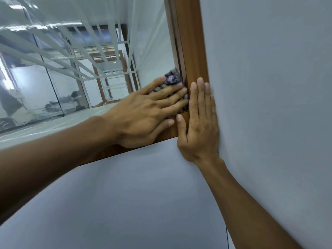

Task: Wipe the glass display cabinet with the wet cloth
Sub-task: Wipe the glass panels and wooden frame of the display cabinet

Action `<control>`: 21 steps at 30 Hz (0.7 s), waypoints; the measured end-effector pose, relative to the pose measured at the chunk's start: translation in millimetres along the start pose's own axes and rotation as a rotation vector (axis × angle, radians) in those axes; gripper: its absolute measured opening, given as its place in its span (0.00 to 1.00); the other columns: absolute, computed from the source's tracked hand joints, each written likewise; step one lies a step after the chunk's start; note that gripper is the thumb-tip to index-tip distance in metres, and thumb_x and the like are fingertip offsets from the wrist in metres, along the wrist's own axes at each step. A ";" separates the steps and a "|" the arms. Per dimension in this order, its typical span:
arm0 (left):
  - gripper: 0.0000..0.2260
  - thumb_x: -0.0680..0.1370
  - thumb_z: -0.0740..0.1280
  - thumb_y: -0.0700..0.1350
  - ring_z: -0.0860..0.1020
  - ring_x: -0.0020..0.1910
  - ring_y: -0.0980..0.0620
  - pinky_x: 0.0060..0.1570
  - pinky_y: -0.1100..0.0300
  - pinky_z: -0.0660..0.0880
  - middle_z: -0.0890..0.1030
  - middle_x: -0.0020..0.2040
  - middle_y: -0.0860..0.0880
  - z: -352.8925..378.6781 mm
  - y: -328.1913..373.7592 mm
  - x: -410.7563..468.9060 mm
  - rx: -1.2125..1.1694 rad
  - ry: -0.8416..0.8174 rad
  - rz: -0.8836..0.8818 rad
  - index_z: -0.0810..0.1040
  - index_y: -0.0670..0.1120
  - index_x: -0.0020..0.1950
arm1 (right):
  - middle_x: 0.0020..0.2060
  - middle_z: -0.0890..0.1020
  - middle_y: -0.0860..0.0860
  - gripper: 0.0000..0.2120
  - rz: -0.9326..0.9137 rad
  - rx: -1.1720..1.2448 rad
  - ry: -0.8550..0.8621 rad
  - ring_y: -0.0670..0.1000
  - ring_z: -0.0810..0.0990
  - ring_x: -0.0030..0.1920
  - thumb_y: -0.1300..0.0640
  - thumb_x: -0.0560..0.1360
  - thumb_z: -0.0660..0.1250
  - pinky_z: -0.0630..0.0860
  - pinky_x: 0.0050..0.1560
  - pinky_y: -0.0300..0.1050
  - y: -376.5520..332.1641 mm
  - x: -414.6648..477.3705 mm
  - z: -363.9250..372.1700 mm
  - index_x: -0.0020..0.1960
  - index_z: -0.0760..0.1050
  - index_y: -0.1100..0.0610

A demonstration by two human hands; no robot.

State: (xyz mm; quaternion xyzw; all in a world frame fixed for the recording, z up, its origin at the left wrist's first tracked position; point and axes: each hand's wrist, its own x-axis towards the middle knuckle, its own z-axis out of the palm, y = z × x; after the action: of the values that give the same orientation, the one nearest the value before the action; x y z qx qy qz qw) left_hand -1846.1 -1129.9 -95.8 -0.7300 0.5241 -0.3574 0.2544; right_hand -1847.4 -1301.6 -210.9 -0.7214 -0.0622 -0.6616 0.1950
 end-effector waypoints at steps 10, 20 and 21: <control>0.27 0.86 0.41 0.56 0.41 0.83 0.54 0.81 0.50 0.36 0.49 0.85 0.51 -4.2 -1.5 -1.2 -0.007 -0.049 0.000 0.49 0.52 0.85 | 0.82 0.55 0.60 0.32 0.001 0.011 0.008 0.57 0.51 0.83 0.51 0.83 0.55 0.54 0.81 0.59 -0.4 0.8 1.1 0.81 0.53 0.65; 0.26 0.86 0.40 0.55 0.43 0.84 0.52 0.82 0.47 0.41 0.49 0.85 0.51 -4.7 -6.0 -0.5 0.088 -0.048 0.010 0.48 0.53 0.85 | 0.82 0.55 0.60 0.32 0.011 -0.009 0.009 0.56 0.50 0.83 0.51 0.83 0.56 0.53 0.82 0.57 -1.8 -0.4 -0.3 0.82 0.54 0.64; 0.26 0.86 0.41 0.55 0.43 0.84 0.52 0.82 0.46 0.41 0.50 0.85 0.50 -0.4 -1.0 0.1 0.075 -0.033 -0.009 0.49 0.52 0.85 | 0.82 0.55 0.60 0.32 0.012 -0.009 0.011 0.56 0.50 0.83 0.51 0.83 0.56 0.53 0.82 0.57 -1.7 -0.5 -0.1 0.82 0.54 0.64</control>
State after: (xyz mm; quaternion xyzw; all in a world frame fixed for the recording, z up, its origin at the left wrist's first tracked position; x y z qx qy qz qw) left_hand -1845.8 -1129.7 -94.7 -0.7283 0.5026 -0.3658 0.2885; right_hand -1848.1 -1300.0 -211.0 -0.7191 -0.0540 -0.6645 0.1960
